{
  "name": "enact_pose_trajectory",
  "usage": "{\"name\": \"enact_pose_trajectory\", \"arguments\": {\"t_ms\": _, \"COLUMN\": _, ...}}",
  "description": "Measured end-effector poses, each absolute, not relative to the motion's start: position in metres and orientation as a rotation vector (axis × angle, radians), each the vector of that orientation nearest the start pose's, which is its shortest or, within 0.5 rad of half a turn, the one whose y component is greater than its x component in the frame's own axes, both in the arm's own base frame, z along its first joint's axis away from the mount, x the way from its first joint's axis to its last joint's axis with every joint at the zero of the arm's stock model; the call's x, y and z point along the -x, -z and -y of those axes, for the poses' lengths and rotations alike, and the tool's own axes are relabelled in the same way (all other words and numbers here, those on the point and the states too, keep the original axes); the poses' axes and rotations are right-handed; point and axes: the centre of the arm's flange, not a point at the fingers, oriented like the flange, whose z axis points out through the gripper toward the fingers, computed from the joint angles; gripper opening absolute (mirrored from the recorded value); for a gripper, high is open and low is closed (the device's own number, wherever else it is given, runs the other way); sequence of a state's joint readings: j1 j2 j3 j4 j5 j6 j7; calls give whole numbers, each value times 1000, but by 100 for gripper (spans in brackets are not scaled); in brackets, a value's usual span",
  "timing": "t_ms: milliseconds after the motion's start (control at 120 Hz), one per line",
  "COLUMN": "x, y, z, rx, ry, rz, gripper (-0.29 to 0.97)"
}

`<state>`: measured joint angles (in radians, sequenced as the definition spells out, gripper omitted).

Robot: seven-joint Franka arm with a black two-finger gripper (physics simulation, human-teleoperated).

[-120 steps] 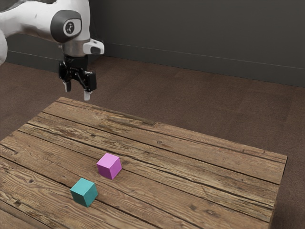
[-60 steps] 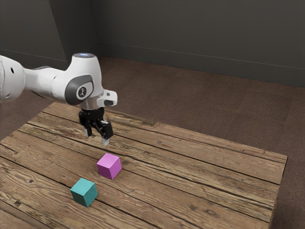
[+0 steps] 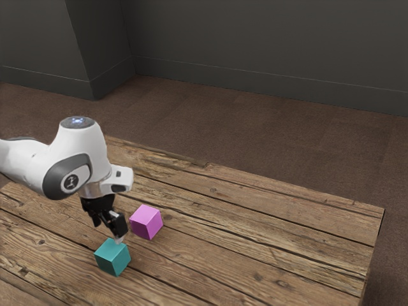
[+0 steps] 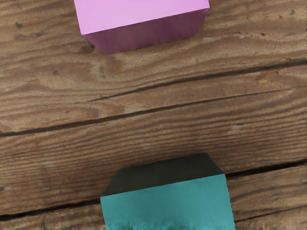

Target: Pick up the blue block with one arm, and put the blue block on the pink block with one arm

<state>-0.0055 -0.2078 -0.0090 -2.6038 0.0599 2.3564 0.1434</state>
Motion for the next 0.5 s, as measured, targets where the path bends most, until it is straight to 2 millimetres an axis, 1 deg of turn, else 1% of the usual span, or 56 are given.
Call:
{"name": "enact_pose_trajectory", "arguments": {"t_ms": 158, "x": -419, "y": -301, "z": 6, "rx": 3084, "ry": -95, "rz": -312, "gripper": 68}}
{"name": "enact_pose_trajectory", "arguments": {"t_ms": 300, "x": -420, "y": -293, "z": 6, "rx": 3084, "ry": -96, "rz": -308, "gripper": 68}}
{"name": "enact_pose_trajectory", "arguments": {"t_ms": 408, "x": -420, "y": -281, "z": 5, "rx": 3087, "ry": -121, "rz": -302, "gripper": 68}}
{"name": "enact_pose_trajectory", "arguments": {"t_ms": 500, "x": -419, "y": -277, "z": 6, "rx": 3089, "ry": -126, "rz": -301, "gripper": 68}}
